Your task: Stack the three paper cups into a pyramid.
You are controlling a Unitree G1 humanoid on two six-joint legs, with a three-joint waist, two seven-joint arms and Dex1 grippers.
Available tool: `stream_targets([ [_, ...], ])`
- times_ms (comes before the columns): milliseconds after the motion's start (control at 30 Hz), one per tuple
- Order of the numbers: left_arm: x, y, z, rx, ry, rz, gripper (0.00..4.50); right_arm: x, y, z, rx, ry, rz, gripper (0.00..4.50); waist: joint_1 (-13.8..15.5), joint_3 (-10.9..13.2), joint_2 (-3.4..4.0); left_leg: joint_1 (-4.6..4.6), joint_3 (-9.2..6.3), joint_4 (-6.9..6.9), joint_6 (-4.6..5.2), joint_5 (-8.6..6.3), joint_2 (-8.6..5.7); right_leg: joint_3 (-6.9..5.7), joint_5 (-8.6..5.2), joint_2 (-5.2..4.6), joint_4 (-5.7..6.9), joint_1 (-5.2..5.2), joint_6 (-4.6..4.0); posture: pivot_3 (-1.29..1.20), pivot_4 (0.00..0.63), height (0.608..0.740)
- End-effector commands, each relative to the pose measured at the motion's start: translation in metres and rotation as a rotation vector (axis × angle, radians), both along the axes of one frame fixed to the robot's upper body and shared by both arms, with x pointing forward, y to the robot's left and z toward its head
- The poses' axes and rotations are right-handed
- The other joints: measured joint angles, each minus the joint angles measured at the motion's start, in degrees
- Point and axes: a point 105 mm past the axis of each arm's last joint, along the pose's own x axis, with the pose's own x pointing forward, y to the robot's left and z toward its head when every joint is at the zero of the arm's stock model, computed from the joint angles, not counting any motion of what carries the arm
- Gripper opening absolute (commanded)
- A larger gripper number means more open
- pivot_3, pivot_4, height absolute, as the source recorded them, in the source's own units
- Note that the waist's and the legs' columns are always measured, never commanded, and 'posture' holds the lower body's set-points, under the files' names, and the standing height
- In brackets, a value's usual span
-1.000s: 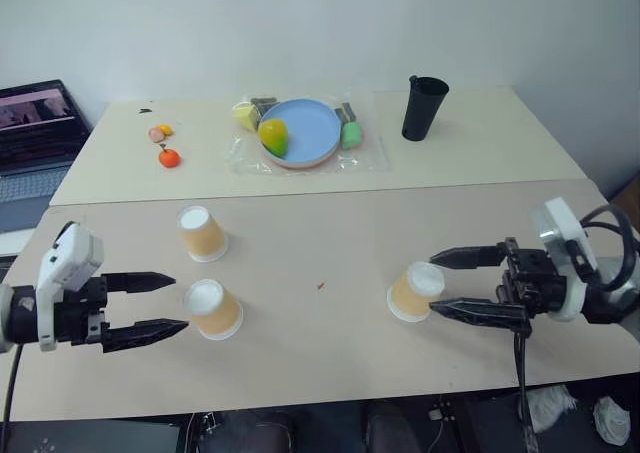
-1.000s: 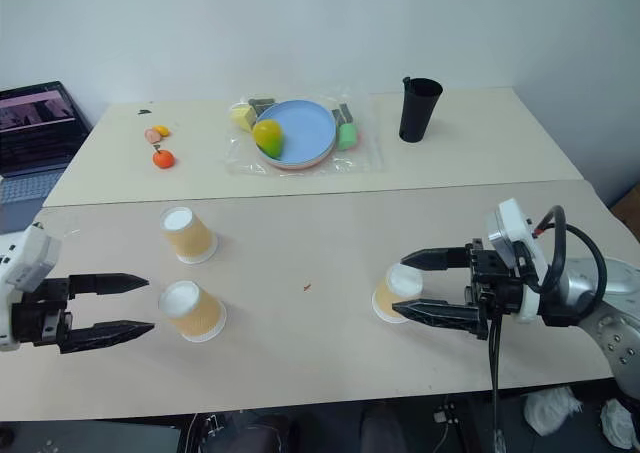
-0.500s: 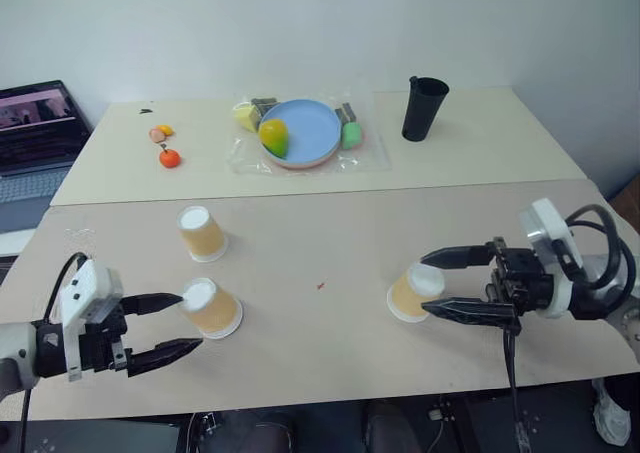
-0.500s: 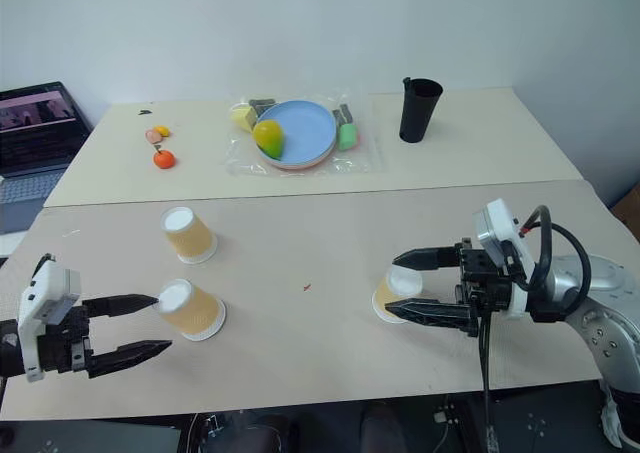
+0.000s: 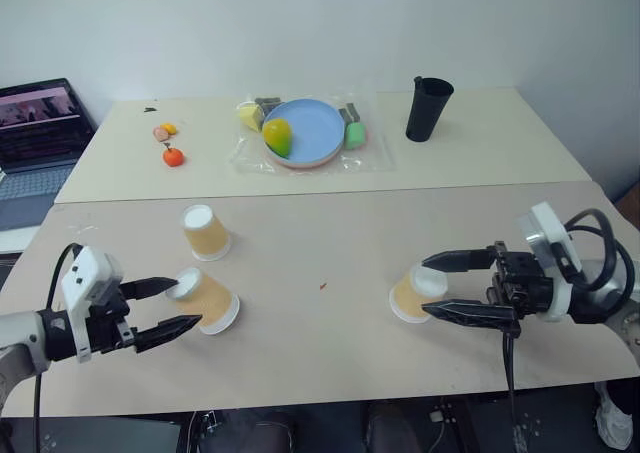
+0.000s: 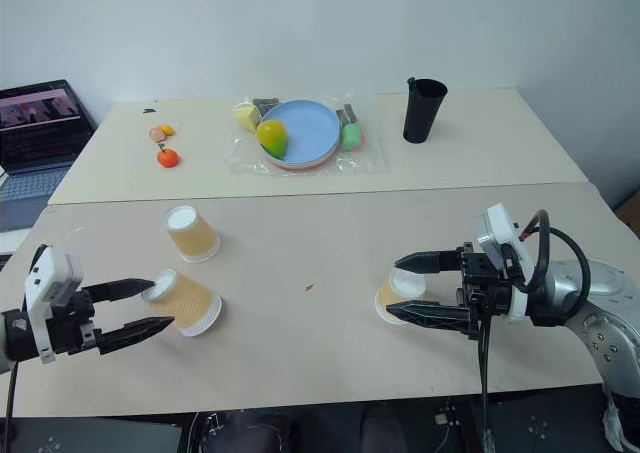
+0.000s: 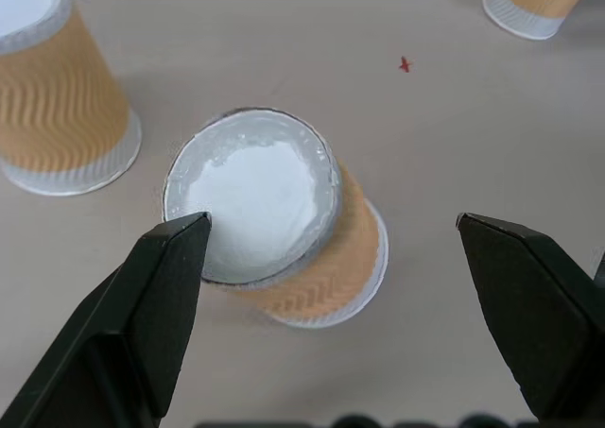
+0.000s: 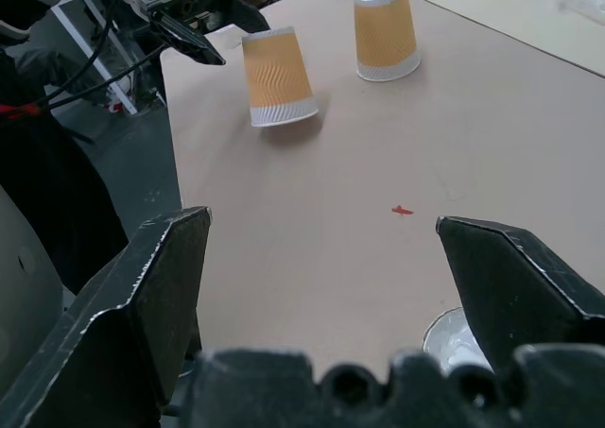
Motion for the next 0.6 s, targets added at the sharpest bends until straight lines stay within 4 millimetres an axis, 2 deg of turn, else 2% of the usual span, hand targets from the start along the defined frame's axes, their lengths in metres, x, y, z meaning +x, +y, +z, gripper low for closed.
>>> stream_targets([
  [33,0.002,-0.007,0.009,-0.007,-0.012,-0.022,4.44,-0.001,0.000,0.011,0.017,-0.062,-0.003,4.50,-0.14,0.00,0.00,0.00,0.00,0.00,0.00,0.00,0.00,0.00,0.00,0.00,-0.01,-0.01,0.00,0.00,0.150,0.735],
  [367,0.004,-0.015,0.021,-0.044,-0.005,-0.042,4.44,-0.003,0.000,0.010,0.020,-0.056,-0.012,4.50,-0.48,0.00,0.00,0.01,0.00,0.00,0.00,0.00,0.00,0.01,0.00,0.00,0.01,0.01,0.00,0.00,0.150,0.735],
  [600,-0.006,-0.005,0.004,-0.009,0.054,-0.023,4.44,-0.004,-0.001,0.011,0.021,-0.053,-0.016,4.50,-0.63,0.00,0.00,0.00,0.02,0.00,0.00,0.00,0.00,0.06,0.00,0.02,0.00,-0.04,0.00,0.00,0.150,0.735],
])
